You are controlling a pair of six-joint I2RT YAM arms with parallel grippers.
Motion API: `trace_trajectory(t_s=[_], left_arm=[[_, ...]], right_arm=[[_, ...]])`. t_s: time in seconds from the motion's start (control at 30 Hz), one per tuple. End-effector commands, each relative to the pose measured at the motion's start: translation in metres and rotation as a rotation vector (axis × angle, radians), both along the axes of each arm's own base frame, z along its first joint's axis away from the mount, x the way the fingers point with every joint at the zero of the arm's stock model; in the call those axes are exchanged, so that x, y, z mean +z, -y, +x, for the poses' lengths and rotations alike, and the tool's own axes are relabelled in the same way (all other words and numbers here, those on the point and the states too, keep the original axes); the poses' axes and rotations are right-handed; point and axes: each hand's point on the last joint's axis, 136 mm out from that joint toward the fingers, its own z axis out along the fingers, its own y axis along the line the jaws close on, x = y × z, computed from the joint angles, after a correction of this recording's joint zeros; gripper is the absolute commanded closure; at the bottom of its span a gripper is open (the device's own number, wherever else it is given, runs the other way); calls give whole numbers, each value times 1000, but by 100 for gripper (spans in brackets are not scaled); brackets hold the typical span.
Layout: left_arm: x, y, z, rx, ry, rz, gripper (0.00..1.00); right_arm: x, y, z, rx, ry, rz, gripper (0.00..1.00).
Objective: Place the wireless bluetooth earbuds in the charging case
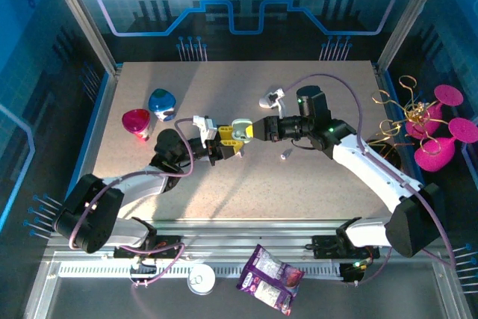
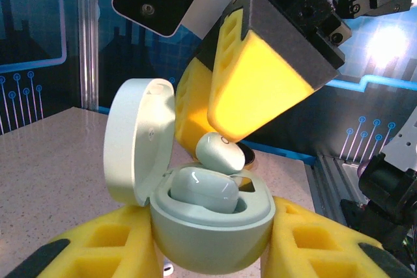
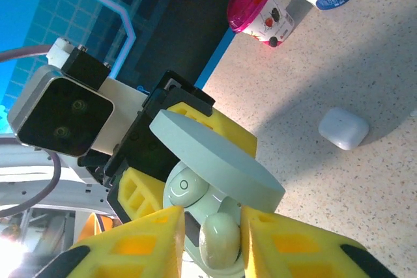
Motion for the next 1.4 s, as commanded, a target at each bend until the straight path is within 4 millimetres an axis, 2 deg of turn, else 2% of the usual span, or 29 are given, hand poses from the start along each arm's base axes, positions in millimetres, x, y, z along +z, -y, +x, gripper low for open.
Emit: trace_trajectory(t_s=[0.0, 0.2, 0.37, 0.57, 0.67, 0.77, 0.9, 1.03, 1.37], left_arm=[[27, -2, -1, -5, 93, -50, 67], [25, -1, -1, -9, 96, -49, 67], [22, -1, -2, -11, 122, -40, 67], [13, 1, -6, -33, 164, -15, 67], [14, 1, -9, -46, 186, -13, 67], [16, 1, -13, -50, 213, -16, 67], [15, 0, -14, -48, 222, -9, 67], [17, -1, -10, -23, 213, -6, 67], [25, -2, 8, 36, 139, -31, 66]], right_arm=[[-5, 3, 2, -31, -8, -51, 68], [5, 5, -1, -32, 27, -36, 53], [23, 10, -9, -15, 129, -12, 41], [45, 17, -4, -60, 222, 2, 20], [45, 20, 13, -114, 181, -15, 19], [36, 26, 33, -185, 102, -75, 23], [22, 25, 41, -188, 28, -144, 25], [15, 19, 32, -131, 3, -167, 25], [4, 22, 0, -59, -34, -155, 25]])
